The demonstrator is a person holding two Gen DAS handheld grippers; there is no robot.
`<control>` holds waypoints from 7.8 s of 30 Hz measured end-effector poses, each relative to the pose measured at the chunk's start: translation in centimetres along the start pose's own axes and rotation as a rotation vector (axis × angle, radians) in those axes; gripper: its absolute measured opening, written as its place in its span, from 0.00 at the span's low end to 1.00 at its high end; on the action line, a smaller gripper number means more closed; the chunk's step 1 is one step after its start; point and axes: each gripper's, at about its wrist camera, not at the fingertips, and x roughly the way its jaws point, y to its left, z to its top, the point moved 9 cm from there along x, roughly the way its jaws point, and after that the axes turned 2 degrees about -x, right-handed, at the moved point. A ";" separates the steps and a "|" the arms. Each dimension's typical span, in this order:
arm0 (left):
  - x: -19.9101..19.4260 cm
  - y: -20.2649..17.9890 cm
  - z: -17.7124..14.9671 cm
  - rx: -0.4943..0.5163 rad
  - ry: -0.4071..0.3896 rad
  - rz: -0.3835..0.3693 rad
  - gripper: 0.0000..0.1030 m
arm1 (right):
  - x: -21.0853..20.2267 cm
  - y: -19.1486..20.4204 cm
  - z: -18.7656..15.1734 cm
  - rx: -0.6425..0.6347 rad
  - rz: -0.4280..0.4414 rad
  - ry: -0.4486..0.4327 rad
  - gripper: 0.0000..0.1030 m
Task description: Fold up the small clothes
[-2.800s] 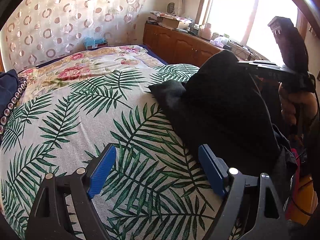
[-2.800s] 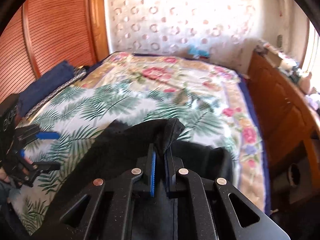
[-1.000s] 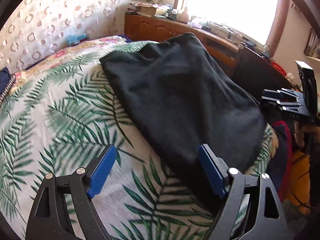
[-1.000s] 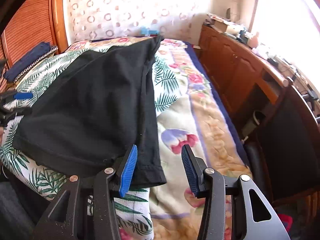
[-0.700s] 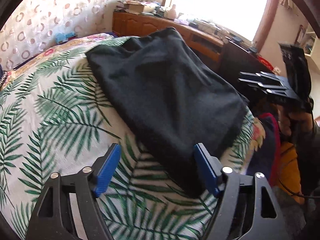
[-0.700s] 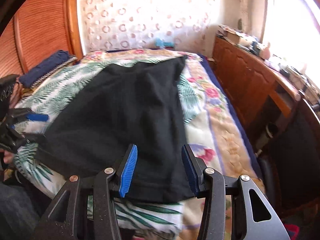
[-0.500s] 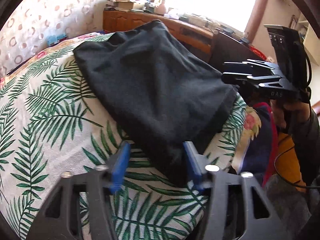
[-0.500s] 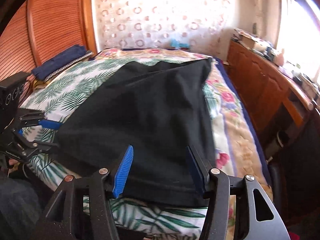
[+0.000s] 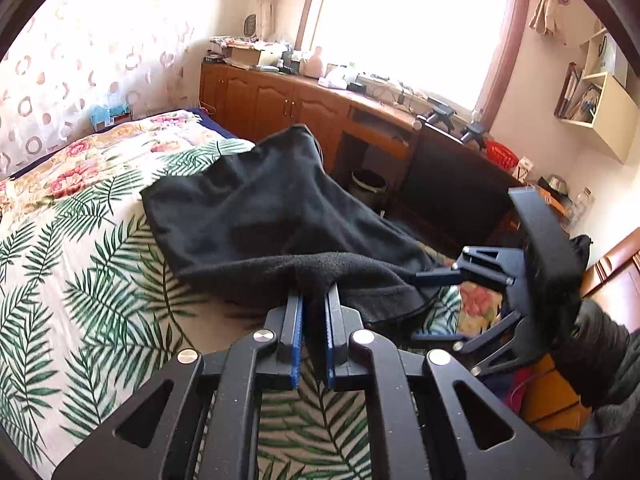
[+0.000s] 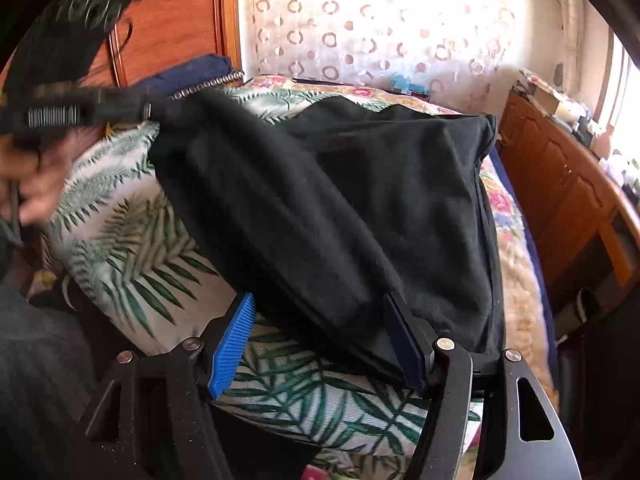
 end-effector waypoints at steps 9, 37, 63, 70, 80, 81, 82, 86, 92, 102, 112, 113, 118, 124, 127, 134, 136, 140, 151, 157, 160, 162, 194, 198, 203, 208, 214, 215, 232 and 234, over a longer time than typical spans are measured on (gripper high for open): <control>0.3 0.9 1.0 -0.030 -0.028 0.016 0.09 | 0.0 -2.0 -0.9 0.007 -0.014 0.020 0.66; 4.1 13.9 8.7 -0.180 -0.045 0.174 0.12 | 10.5 -10.6 21.4 -0.147 -0.163 -0.053 0.09; 11.8 18.5 5.9 -0.178 0.136 0.218 0.64 | 13.1 -17.8 27.2 0.071 -0.095 0.020 0.56; 11.9 18.2 5.7 -0.162 0.136 0.230 0.64 | 11.7 -23.3 30.2 0.121 -0.247 -0.027 0.56; 12.1 19.3 7.9 -0.178 0.112 0.240 0.64 | 10.0 -19.0 24.3 0.175 -0.097 -0.011 0.67; 12.3 19.4 8.1 -0.182 0.113 0.238 0.64 | 10.2 -18.8 23.2 0.189 -0.084 0.003 0.68; 12.5 19.5 8.3 -0.180 0.114 0.238 0.64 | 10.6 -18.7 22.1 0.201 -0.079 0.024 0.68; 13.3 19.5 8.7 -0.169 0.122 0.235 0.63 | 12.2 -19.8 19.2 0.274 -0.095 0.076 0.79; 13.9 19.7 8.4 -0.211 0.132 0.194 0.59 | 13.2 -20.2 18.6 0.374 -0.002 0.085 0.82; 14.3 19.3 8.5 -0.215 0.126 0.141 0.45 | 13.0 -20.7 17.9 0.372 0.076 0.084 0.56; 12.8 17.7 9.4 -0.139 0.100 0.129 0.12 | 11.7 -18.8 18.4 0.330 0.076 0.009 0.25; 11.9 17.3 9.9 -0.137 0.073 0.120 0.12 | 11.4 -18.7 18.8 0.326 0.066 -0.014 0.24; 6.3 16.0 12.1 -0.115 -0.053 0.115 0.12 | 8.2 -17.5 22.0 0.274 0.037 -0.118 0.23; -2.5 18.2 13.3 -0.129 -0.191 0.176 0.11 | 6.9 -14.0 27.4 0.169 0.067 -0.210 0.23; -7.3 20.7 12.9 -0.148 -0.243 0.241 0.11 | 7.3 -10.6 31.2 0.087 0.102 -0.244 0.23; -17.8 27.7 9.2 -0.235 -0.352 0.456 0.11 | 10.8 0.2 41.0 -0.137 0.190 -0.271 0.23; -20.3 29.5 8.4 -0.261 -0.377 0.504 0.11 | 11.6 3.2 43.8 -0.189 0.212 -0.285 0.23; -25.2 32.0 7.0 -0.322 -0.434 0.585 0.11 | 13.3 8.6 49.2 -0.293 0.255 -0.321 0.23; -23.4 37.3 -4.1 -0.556 -0.304 0.734 0.11 | 26.8 20.8 52.5 -0.462 0.358 -0.160 0.26; -23.6 38.1 -5.4 -0.596 -0.289 0.742 0.17 | 26.8 19.2 53.4 -0.270 0.259 -0.189 0.45; -24.7 37.0 -5.4 -0.578 -0.325 0.748 0.23 | 24.5 18.7 52.5 -0.234 0.262 -0.228 0.46; -25.8 36.2 -5.3 -0.548 -0.341 0.778 0.26 | 22.5 18.2 51.0 -0.215 0.249 -0.252 0.46; -19.7 15.6 2.7 -0.201 -0.391 0.614 0.82 | -6.5 14.3 23.6 0.164 -0.044 -0.475 0.81; -19.6 14.7 2.9 -0.193 -0.387 0.635 0.82 | -7.8 15.7 22.5 0.179 -0.061 -0.490 0.81; -19.7 14.2 2.9 -0.194 -0.400 0.660 0.82 | -6.7 16.8 22.2 0.206 -0.068 -0.485 0.81; -19.5 14.1 2.9 -0.197 -0.404 0.659 0.82 | -6.0 16.9 22.0 0.222 -0.076 -0.480 0.81; -19.3 14.3 2.7 -0.203 -0.391 0.659 0.82 | -6.4 16.6 21.2 0.229 -0.082 -0.476 0.81; -19.2 14.2 2.7 -0.203 -0.389 0.661 0.82 | -6.5 16.6 21.2 0.227 -0.083 -0.476 0.81; -19.6 14.3 2.5 -0.212 -0.389 0.674 0.82 | -7.4 15.9 20.8 0.216 -0.083 -0.477 0.81; -19.6 14.3 2.5 -0.212 -0.390 0.673 0.82 | -7.4 15.7 20.8 0.215 -0.083 -0.477 0.81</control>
